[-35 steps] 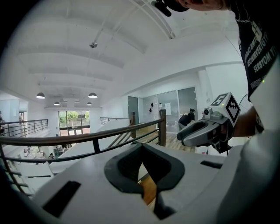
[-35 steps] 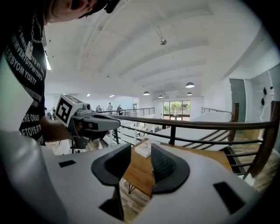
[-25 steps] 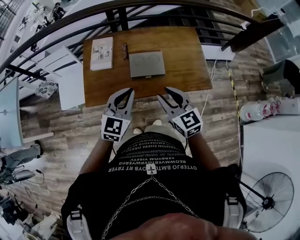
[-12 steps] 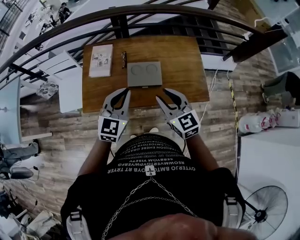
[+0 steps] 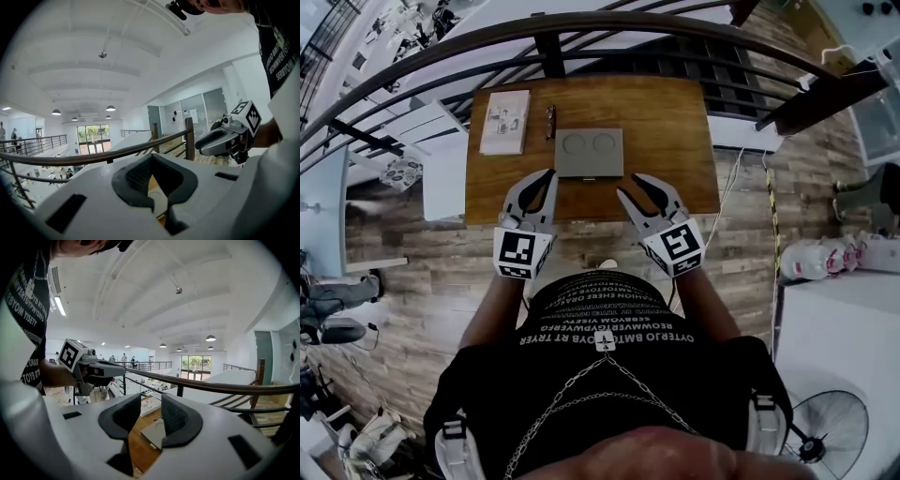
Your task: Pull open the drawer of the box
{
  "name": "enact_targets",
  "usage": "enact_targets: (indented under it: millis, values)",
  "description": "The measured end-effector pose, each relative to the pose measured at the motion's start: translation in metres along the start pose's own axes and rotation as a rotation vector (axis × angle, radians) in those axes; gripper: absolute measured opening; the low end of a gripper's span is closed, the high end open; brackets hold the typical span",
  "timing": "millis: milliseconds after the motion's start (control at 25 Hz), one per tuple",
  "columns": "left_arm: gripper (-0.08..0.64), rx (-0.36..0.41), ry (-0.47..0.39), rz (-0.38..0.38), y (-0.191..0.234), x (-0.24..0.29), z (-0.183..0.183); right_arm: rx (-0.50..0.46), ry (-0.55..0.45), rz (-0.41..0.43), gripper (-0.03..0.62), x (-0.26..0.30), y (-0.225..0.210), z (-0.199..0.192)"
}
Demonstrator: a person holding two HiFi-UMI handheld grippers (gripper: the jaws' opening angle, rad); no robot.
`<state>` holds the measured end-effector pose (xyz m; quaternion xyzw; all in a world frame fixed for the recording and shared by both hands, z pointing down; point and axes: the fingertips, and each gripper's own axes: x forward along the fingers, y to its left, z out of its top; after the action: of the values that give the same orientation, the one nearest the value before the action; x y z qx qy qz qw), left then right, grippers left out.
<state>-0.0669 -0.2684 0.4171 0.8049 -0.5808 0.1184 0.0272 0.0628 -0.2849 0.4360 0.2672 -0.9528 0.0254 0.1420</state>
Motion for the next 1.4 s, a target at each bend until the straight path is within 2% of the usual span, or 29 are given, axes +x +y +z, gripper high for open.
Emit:
enact_targets:
  millis: [280, 520, 840, 1000, 1240, 1400]
  values:
    - [0.005, 0.007, -0.006, -0.017, -0.008, 0.013, 0.003, 0.026, -0.012, -0.012, 0.129, -0.003, -0.016, -0.003]
    - [0.005, -0.024, 0.009, -0.026, 0.009, 0.025, -0.006, 0.057, -0.024, -0.038, 0.129, 0.011, -0.026, -0.002]
    - [0.005, -0.027, -0.008, -0.072, 0.043, 0.038, -0.004, 0.101, -0.018, -0.101, 0.130, 0.049, -0.033, 0.004]
    - [0.005, -0.032, 0.011, -0.088, 0.065, 0.046, -0.007, 0.112, -0.012, -0.127, 0.130, 0.071, -0.037, 0.005]
    - [0.005, -0.041, 0.031, -0.123, 0.096, 0.058, -0.020, 0.139, 0.041, -0.171, 0.130, 0.104, -0.041, -0.010]
    - [0.005, -0.052, 0.000, -0.150, 0.112, 0.066, -0.020, 0.172, 0.098, -0.210, 0.130, 0.122, -0.044, -0.035]
